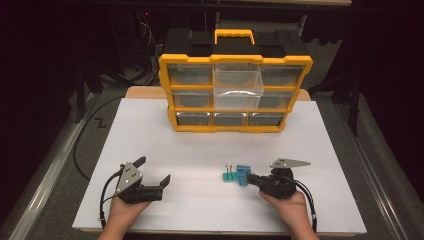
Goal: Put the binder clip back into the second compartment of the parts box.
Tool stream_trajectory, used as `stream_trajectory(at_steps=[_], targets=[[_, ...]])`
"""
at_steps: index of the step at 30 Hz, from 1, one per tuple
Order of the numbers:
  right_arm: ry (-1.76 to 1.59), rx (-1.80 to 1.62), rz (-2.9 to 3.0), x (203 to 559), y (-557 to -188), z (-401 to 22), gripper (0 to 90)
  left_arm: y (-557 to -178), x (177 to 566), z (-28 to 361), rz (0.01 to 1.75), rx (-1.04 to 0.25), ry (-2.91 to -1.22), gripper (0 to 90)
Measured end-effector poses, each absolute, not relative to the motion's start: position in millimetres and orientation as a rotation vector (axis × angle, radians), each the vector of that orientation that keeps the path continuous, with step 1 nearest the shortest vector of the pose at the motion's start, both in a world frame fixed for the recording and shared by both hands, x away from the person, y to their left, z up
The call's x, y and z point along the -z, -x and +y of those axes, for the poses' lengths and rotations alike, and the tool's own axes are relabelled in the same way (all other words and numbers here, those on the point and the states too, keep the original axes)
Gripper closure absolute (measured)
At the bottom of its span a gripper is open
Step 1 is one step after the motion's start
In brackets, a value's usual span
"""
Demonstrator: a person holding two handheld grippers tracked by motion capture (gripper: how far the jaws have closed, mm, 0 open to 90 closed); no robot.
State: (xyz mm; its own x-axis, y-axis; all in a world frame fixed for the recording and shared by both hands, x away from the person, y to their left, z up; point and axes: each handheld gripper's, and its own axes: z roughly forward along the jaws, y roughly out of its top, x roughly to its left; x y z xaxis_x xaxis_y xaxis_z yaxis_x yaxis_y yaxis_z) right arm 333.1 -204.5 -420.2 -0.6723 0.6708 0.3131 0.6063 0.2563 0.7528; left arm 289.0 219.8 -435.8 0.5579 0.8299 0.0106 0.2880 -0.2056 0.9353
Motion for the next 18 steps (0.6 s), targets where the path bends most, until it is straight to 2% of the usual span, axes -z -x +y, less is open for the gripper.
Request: stream_trajectory(at_steps=[18], targets=[[-0.966, -1.266, 2.525, 398.5, -325.9, -208.5, 90.0, -288.7, 434.6, 221.8, 0.955, -0.647, -1.732, 0.2]])
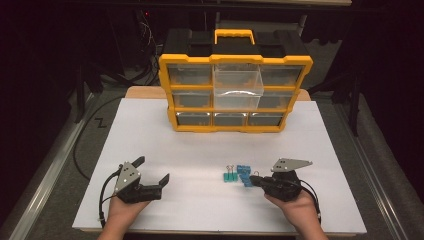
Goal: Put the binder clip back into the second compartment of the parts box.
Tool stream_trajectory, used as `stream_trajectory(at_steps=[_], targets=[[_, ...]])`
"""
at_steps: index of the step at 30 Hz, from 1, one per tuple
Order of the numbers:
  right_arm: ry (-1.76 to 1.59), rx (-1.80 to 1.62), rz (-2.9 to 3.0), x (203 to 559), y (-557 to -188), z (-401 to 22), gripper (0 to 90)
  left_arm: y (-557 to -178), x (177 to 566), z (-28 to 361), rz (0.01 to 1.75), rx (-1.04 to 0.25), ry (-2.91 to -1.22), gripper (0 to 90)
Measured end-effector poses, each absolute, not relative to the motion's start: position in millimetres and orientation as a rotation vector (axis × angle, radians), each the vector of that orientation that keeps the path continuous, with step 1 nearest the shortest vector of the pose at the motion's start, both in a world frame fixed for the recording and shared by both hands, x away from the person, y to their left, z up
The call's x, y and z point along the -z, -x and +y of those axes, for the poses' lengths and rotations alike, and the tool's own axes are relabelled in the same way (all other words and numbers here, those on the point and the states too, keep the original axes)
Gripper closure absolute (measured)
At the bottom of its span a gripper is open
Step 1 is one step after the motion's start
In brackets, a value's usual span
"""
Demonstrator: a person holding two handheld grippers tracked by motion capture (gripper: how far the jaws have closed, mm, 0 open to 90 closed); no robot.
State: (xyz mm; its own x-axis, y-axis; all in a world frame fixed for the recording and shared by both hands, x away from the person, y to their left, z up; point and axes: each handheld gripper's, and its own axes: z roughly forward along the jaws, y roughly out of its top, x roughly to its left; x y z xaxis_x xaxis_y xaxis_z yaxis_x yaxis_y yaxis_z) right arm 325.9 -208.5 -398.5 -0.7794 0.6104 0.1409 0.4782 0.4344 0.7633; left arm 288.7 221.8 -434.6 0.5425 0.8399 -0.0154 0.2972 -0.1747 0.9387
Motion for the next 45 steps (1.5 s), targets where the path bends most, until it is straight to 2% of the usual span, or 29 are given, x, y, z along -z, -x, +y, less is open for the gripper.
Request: stream_trajectory(at_steps=[30, 45], targets=[[-0.805, -0.842, 2.789, 374.7, -338.2, -223.2, 90.0, -288.8, 435.5, 219.9, 0.918, -0.653, -1.762, 0.2], [-0.714, -0.759, 2.877, 340.6, -345.6, -225.5, 90.0, -288.6, 436.5, 218.8, 0.904, -0.668, -1.779, 0.2]])
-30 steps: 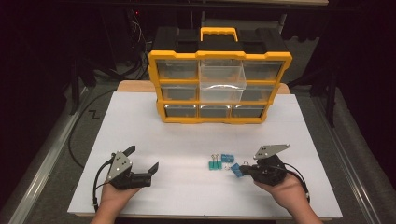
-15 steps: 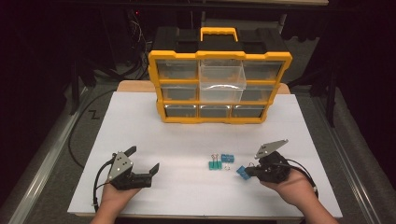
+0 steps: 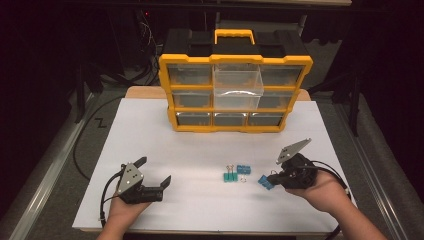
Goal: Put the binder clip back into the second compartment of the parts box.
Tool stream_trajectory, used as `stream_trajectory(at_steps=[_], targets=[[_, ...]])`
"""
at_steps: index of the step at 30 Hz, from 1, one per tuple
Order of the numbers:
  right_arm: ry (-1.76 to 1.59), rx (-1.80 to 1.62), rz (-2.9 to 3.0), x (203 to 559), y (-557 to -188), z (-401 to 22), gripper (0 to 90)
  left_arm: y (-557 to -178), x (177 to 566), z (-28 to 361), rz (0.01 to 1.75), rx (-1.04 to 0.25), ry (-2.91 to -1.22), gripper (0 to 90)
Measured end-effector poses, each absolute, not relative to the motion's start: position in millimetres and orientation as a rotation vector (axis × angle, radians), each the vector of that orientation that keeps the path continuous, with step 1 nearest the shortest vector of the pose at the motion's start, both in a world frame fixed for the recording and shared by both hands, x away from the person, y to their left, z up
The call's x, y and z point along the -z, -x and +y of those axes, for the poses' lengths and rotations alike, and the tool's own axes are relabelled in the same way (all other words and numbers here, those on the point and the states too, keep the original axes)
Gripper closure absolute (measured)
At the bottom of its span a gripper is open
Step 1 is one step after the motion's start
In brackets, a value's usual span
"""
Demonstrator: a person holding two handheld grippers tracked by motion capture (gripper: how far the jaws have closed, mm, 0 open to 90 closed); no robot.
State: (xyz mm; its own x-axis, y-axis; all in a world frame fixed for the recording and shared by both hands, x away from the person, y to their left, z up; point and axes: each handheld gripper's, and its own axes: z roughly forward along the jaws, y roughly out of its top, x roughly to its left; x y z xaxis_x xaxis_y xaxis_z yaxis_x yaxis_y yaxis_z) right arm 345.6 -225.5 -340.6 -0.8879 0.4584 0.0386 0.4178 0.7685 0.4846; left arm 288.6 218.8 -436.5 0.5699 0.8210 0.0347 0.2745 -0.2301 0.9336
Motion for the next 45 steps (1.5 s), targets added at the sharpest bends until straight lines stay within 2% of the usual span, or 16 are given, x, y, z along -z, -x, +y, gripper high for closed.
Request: stream_trajectory(at_steps=[45], targets=[[-0.517, -0.694, 2.936, 176.7, -382.5, -184.7, 90.0, -287.0, 435.3, 219.8, 0.862, -0.637, -1.77, 0.2]])
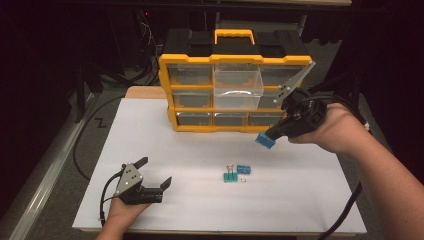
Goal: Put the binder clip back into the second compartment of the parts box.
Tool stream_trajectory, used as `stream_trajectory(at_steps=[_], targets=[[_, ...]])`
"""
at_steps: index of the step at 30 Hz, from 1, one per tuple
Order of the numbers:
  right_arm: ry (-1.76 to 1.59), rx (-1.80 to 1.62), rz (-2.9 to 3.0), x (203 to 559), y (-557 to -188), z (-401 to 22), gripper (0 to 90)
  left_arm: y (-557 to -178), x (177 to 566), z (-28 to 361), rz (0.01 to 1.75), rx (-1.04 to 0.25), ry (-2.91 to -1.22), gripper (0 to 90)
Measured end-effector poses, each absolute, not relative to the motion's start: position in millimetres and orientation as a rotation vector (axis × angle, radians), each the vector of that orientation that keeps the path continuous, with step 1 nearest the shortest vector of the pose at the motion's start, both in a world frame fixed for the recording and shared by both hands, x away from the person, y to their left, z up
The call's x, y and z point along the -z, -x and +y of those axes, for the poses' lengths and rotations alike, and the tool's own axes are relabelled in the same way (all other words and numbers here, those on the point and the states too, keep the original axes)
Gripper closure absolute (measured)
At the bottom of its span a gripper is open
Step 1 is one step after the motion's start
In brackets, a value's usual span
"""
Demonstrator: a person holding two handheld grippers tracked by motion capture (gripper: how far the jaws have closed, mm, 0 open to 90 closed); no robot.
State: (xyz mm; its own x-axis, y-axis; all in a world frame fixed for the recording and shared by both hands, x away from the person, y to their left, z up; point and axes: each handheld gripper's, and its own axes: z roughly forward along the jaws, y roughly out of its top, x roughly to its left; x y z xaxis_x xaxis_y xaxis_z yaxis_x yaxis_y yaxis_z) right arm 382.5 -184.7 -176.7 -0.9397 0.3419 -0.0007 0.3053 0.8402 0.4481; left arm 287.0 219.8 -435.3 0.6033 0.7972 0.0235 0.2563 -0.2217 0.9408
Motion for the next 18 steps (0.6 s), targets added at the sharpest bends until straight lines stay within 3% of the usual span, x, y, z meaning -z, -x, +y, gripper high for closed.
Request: stream_trajectory(at_steps=[18], targets=[[-0.479, -0.67, 2.9, 122.0, -392.8, -173.8, 90.0, -286.5, 434.9, 220.5, 0.852, -0.634, -1.762, 0.2]])
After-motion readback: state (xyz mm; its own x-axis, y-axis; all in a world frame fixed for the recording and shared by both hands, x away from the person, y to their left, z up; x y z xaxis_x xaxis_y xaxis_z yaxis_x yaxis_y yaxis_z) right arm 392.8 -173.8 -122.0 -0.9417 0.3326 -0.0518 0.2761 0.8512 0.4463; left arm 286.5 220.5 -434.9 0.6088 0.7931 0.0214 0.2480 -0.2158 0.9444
